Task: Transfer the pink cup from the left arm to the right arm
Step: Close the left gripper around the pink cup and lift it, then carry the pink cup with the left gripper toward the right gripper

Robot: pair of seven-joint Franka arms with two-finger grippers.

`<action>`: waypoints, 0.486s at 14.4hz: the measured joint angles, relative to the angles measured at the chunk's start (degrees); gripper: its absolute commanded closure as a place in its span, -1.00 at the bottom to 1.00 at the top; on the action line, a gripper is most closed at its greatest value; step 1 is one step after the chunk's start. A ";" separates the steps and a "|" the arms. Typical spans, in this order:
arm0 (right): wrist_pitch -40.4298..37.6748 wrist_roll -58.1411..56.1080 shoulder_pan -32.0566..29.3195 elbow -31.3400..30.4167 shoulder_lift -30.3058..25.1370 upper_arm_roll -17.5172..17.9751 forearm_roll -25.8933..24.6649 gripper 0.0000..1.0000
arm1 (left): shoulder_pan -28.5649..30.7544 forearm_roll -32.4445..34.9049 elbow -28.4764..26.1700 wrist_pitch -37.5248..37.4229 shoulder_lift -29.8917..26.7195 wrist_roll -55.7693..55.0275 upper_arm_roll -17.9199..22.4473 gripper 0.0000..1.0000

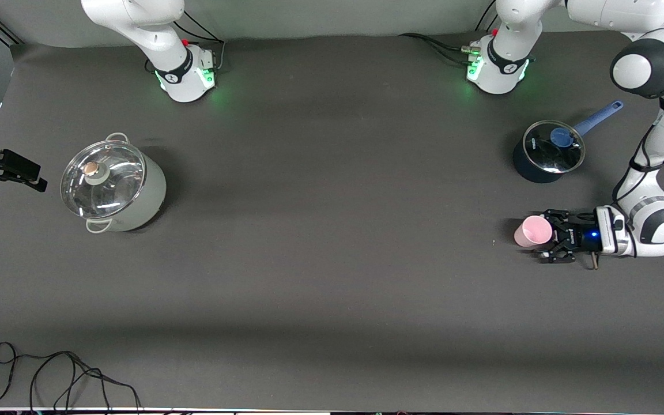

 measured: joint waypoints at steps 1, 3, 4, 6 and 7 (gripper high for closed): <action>0.00 0.00 0.00 0.00 0.02 0.00 0.00 -1.00 | -0.64 -0.63 -0.01 0.15 0.00 0.00 -0.01 -0.79; 0.00 0.00 0.00 0.00 0.07 0.00 0.00 -1.00 | -1.79 -1.48 -0.03 0.73 0.00 0.00 -0.02 -0.49; 0.00 0.00 0.00 0.00 0.10 0.00 0.00 -1.00 | -2.19 -1.67 -0.03 1.01 0.01 0.00 -0.02 0.32; 0.00 0.00 0.00 0.00 0.13 0.00 0.00 -1.00 | -2.51 -1.99 -0.01 1.42 0.01 0.02 -0.06 1.00; 0.00 0.00 0.00 0.00 0.14 0.00 0.00 -1.00 | -2.58 -2.31 -0.03 1.66 0.01 0.03 -0.13 1.00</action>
